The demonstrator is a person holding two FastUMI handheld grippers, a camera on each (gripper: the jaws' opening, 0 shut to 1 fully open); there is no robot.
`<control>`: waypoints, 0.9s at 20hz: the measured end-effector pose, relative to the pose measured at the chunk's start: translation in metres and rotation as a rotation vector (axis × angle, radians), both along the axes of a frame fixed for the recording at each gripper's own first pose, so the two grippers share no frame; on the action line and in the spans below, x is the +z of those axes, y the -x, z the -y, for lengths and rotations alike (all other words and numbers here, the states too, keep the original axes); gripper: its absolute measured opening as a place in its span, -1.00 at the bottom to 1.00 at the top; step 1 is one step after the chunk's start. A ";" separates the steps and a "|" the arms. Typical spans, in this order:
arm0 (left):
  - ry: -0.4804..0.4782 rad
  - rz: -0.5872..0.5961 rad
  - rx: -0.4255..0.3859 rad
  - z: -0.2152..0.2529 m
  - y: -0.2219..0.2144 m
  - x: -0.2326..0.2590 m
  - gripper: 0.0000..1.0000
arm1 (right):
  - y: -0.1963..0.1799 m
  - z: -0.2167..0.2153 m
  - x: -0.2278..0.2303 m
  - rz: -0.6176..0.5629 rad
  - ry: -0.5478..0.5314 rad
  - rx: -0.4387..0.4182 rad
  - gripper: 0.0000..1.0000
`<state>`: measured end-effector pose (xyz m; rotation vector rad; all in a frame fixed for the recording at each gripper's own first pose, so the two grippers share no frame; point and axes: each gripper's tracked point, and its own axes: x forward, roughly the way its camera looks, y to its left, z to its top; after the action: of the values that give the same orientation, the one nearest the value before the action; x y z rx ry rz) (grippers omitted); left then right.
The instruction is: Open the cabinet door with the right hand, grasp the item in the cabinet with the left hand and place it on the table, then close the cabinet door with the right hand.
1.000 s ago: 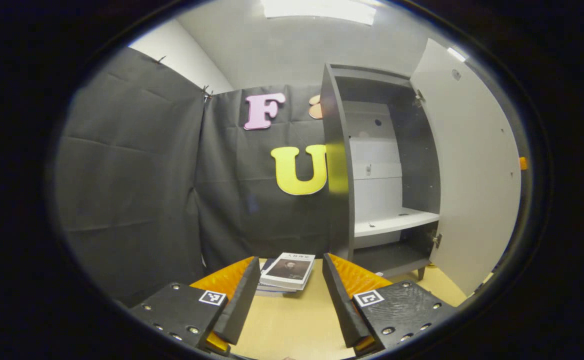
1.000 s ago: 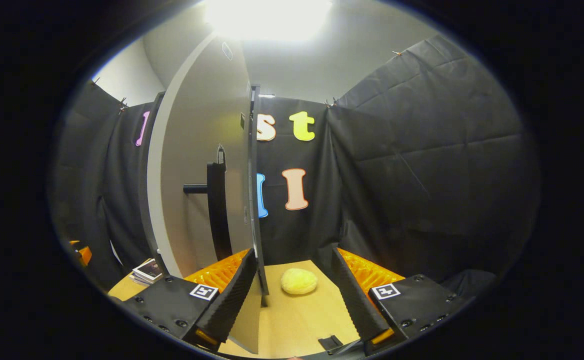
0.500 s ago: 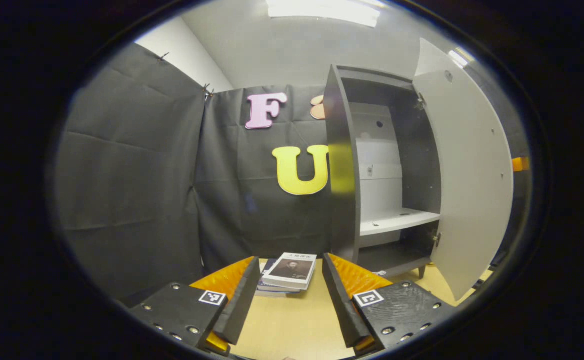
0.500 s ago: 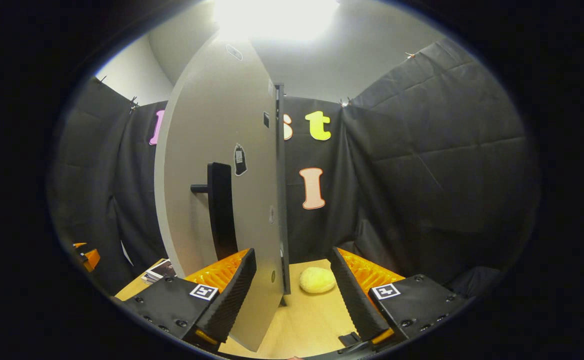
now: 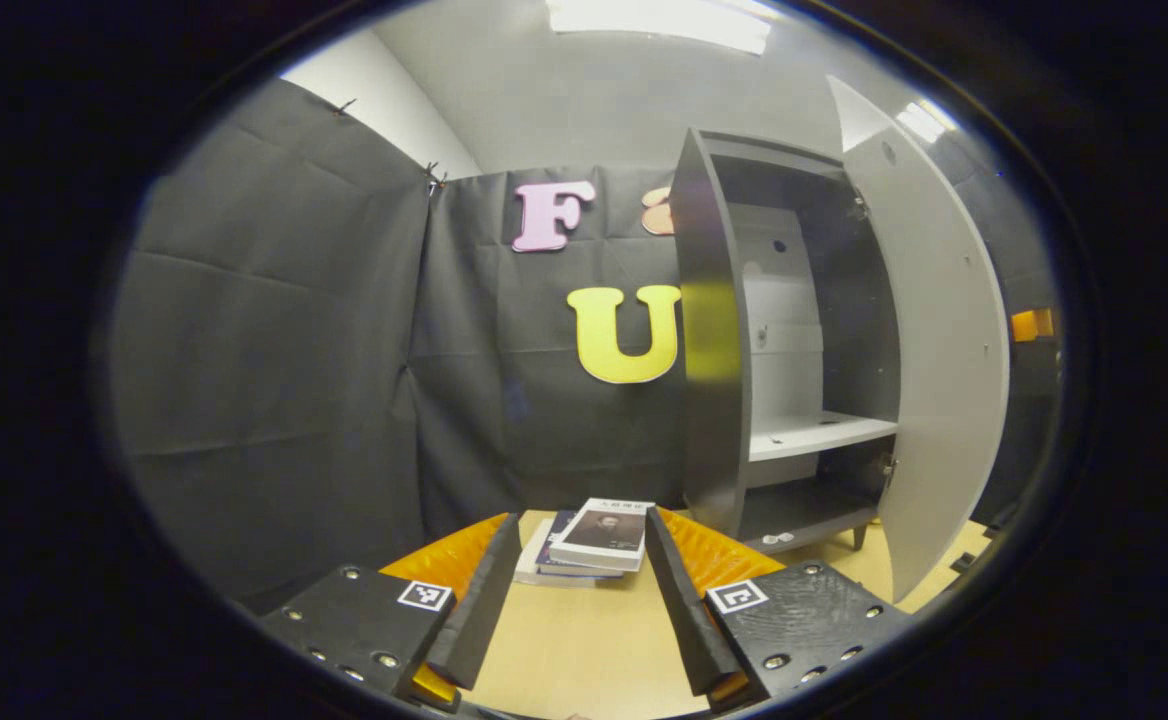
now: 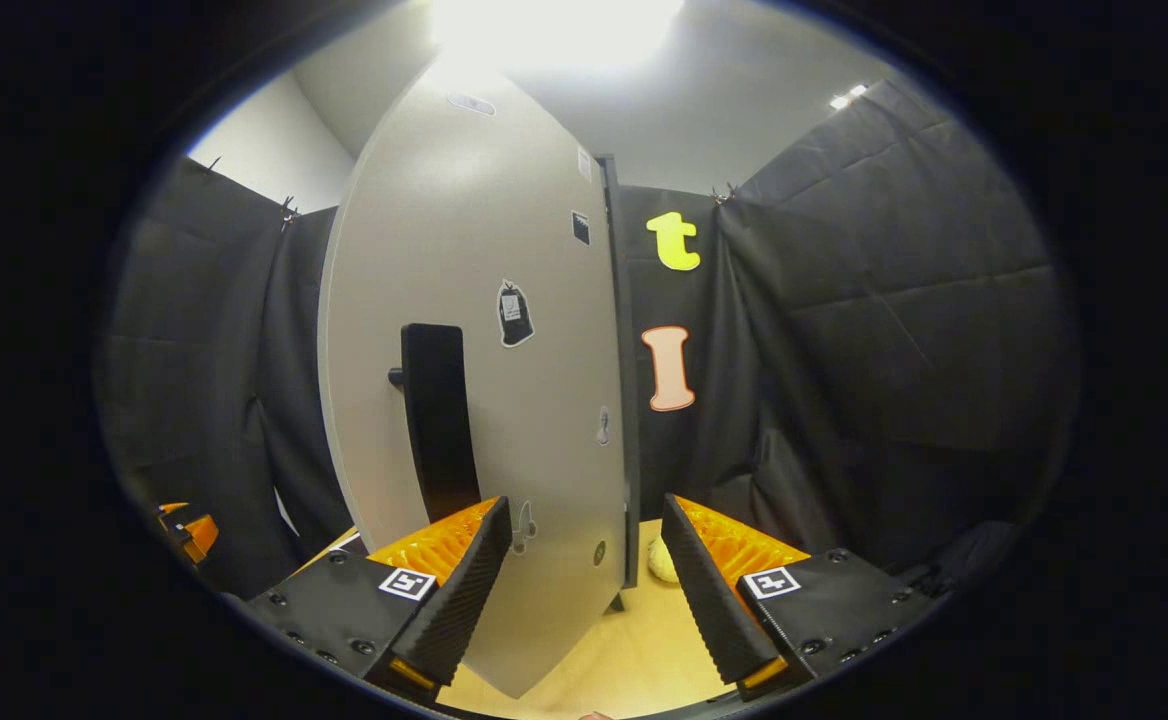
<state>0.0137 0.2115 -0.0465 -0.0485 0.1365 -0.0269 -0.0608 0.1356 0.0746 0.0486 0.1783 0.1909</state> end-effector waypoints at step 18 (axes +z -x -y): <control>-0.015 -0.025 0.088 -0.046 0.031 0.000 0.49 | -0.042 -0.126 -0.027 -0.018 -0.010 0.228 0.84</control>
<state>-0.0168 0.2576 -0.0462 -0.0402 0.1593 0.0623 -0.0188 0.2618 0.0478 0.0401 0.2005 0.4190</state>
